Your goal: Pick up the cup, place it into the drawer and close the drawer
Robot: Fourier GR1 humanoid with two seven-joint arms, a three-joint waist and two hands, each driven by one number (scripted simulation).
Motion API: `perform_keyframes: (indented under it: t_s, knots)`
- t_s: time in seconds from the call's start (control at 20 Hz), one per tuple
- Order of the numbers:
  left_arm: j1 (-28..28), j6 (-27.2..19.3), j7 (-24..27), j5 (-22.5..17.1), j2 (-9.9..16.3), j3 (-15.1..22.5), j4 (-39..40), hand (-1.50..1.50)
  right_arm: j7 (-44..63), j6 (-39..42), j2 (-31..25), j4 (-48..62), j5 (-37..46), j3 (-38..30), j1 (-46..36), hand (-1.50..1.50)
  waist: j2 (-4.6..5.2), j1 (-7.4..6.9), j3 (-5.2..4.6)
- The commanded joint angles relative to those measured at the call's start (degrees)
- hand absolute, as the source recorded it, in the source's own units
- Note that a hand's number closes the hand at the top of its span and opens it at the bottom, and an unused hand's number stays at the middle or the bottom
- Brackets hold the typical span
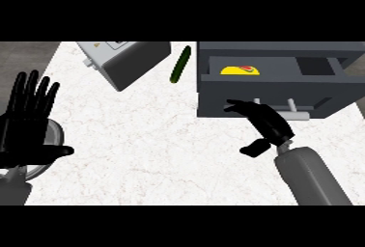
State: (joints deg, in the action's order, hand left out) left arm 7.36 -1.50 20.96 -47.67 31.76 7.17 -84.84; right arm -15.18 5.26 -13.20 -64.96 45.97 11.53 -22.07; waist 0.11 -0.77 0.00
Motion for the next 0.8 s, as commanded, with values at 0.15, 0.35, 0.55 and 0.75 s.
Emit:
perform_keyframes:
  t_s: [0.15, 0.35, 0.55, 0.75]
  knots:
    - [-1.5, 7.2, 0.8, 1.5, -0.4, -5.0, 3.9, -1.5, -8.2, -6.3, 2.8, 22.0, 1.3, -5.2, -10.5, -1.5, 0.15, -0.09, 0.02]
    - [-2.6, 8.1, -0.3, 0.4, -0.2, -5.7, 2.0, -1.5, -13.5, -5.9, 2.0, 34.0, -1.2, -9.4, -17.4, -1.5, 0.45, -0.92, 0.07]
    - [-4.6, 7.7, -1.9, 0.5, -0.4, -6.0, -1.5, -1.5, -13.1, -3.5, -0.1, 42.9, -0.9, -12.0, -27.2, -1.5, 0.49, -1.51, 0.08]
    - [-2.8, 9.1, -0.9, 2.2, -2.4, -4.2, 1.8, -1.5, -15.3, -2.5, -2.4, 48.6, -0.4, -13.0, -31.2, -1.5, 0.99, -2.27, 0.1]
